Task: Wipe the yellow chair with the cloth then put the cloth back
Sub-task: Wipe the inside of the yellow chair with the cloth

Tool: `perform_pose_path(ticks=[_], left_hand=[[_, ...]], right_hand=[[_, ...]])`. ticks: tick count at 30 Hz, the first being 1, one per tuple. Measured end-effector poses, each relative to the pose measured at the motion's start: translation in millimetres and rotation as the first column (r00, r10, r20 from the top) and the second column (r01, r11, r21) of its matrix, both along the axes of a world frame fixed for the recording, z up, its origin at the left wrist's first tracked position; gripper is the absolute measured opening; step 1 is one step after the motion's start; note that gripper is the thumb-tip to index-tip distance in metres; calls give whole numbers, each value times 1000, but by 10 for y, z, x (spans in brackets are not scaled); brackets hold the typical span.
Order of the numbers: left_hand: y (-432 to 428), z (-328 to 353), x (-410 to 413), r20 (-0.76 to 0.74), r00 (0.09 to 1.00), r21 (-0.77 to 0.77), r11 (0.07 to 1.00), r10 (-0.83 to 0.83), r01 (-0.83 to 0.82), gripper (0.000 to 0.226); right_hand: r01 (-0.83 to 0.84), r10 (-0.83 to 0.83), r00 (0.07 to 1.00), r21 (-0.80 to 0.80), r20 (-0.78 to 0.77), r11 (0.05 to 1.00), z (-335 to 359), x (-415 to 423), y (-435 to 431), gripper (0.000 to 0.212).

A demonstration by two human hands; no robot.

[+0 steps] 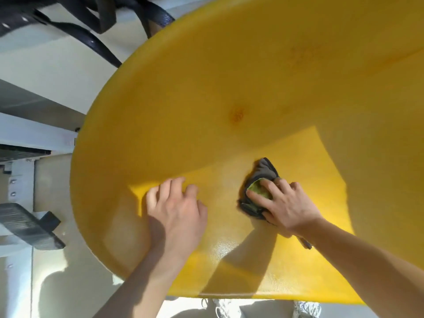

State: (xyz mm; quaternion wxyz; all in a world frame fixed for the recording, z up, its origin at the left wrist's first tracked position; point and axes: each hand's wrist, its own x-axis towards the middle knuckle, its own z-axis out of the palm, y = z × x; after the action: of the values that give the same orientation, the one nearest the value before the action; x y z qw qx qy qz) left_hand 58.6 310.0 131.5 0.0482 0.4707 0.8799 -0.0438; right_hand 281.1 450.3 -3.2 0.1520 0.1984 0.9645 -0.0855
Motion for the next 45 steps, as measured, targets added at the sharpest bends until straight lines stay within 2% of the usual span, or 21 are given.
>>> perform_pose_path(ticks=[2,4,6,8,9,10,14,16,18,21,22,23,25,28,29,31,34,36,39,41,45], left_hand=[[-87,125,-151,-48,999,-41,999,-25,23,18],[-196,286,-269,-76,997,-37,999,-20,17,19],[-280,410,-361,-64,998,7,1000,-2,2,21],[-343,468,-406,-47,998,10,999,-31,31,21],[-368,476,-410,-37,998,2,998,-58,59,20],[-385,471,-416,-27,996,-5,997,-83,83,19],[-398,477,-450,7,995,4,995,-96,96,19],[-379,491,-440,29,995,26,996,-91,90,18],[-363,510,-422,56,994,58,995,-89,85,18],[-336,594,-421,52,994,113,989,-101,95,17],[-325,627,-430,33,993,129,986,-114,109,17],[-312,662,-445,8,992,135,983,-123,121,16],[-283,704,-489,-39,991,106,986,-128,132,18],[-229,709,-578,-72,989,24,991,-128,130,21],[-216,701,-590,-76,988,2,991,-134,134,21],[-183,671,-599,-79,987,-19,990,-140,139,21],[-145,569,-577,-93,988,-27,992,-126,124,20],[-122,482,-571,-100,989,-41,993,-112,108,20],[-103,377,-554,-105,989,-80,992,-107,99,19],[-91,332,-533,-114,987,-96,990,-111,101,19],[-24,251,-522,-139,984,-113,989,-110,94,23]], right_hand=[[163,-163,987,44,-1,986,13,-38,36,64],[506,-505,862,-5,-46,863,55,-186,-26,62],[863,-873,477,-133,-100,487,66,-548,-61,60],[971,-996,36,-234,-76,53,116,-1096,-26,57],[963,-997,-41,-268,-61,-23,172,-1384,-45,56],[954,-997,-22,-300,-80,3,226,-1653,-110,55],[690,-804,460,-418,-378,591,403,-2113,-524,54],[540,-666,596,-389,-450,746,317,-1984,-429,53],[624,-719,529,-368,-450,689,203,-1865,-253,51],[853,-952,76,-475,-296,216,292,-2082,-216,50],[851,-966,-5,-508,-258,131,416,-2254,-274,50],[817,-958,0,-552,-286,165,564,-2410,-349,49],[644,-867,148,-619,-476,450,798,-2597,-455,48],[487,-592,356,-397,-723,778,911,-2550,-57,47],[513,-495,407,-256,-767,819,896,-2467,182,47],[622,-401,505,1,-764,783,776,-2196,622,47],[703,-547,582,35,-601,710,425,-1632,722,46],[563,-470,752,79,-461,823,163,-1334,456,48],[162,-118,950,134,-289,978,84,-1210,351,62],[123,-54,926,163,-374,979,305,-1409,572,61],[584,-361,608,90,-707,807,689,-1815,948,47]])
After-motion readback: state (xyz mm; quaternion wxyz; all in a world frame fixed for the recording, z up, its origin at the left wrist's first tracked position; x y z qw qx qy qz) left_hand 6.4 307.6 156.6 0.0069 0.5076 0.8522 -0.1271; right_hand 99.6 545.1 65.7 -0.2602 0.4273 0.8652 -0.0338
